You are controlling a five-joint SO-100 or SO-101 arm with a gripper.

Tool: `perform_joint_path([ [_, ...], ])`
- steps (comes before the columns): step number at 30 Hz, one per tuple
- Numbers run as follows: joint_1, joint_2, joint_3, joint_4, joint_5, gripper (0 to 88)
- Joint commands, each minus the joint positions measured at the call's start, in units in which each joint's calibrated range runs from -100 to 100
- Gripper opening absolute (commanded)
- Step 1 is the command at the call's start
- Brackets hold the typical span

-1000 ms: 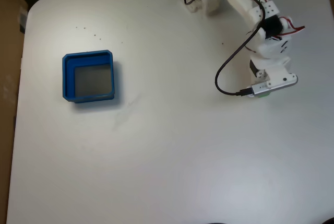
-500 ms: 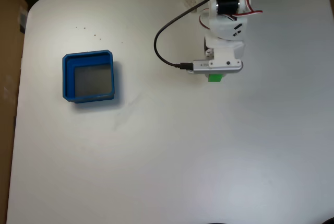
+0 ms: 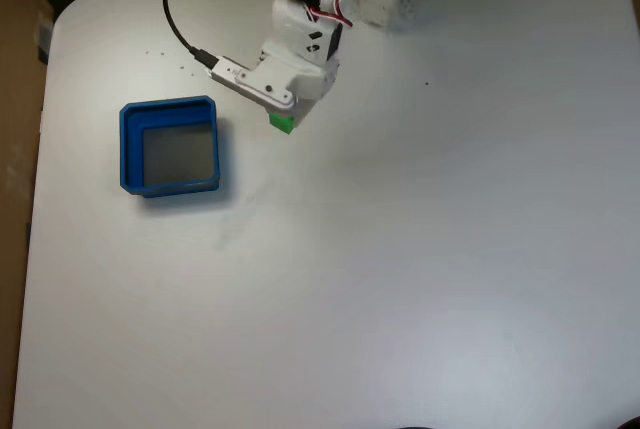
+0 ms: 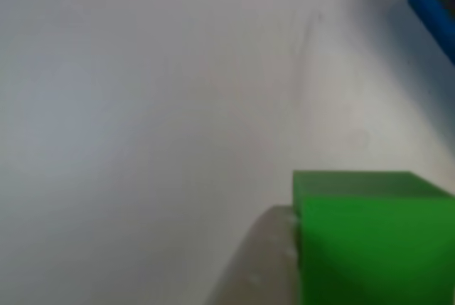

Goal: Pick up green cube and drop it in the blue box

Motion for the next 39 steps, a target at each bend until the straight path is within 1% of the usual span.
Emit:
perform_joint_path([
  [1, 4.8, -3.7, -3.0, -6.7, 0.0, 1.5],
  [9, 11.6, -3.3, -3.0, -12.9, 0.0, 1.5],
  [12, 13.2, 0.7, -3.6, -15.7, 0.0, 1.5],
  [19, 16.7, 10.5, -3.7, -29.3, 0.0, 1.5],
  [23, 17.1, 14.1, -3.7, -34.5, 0.0, 1.5],
  [29, 17.3, 17.7, -3.6, -36.7, 0.0, 1.5],
  [33, 17.0, 18.1, -3.6, -37.1, -0.2, 1.5],
  [39, 16.9, 18.3, -3.1, -40.5, -0.3, 1.5],
])
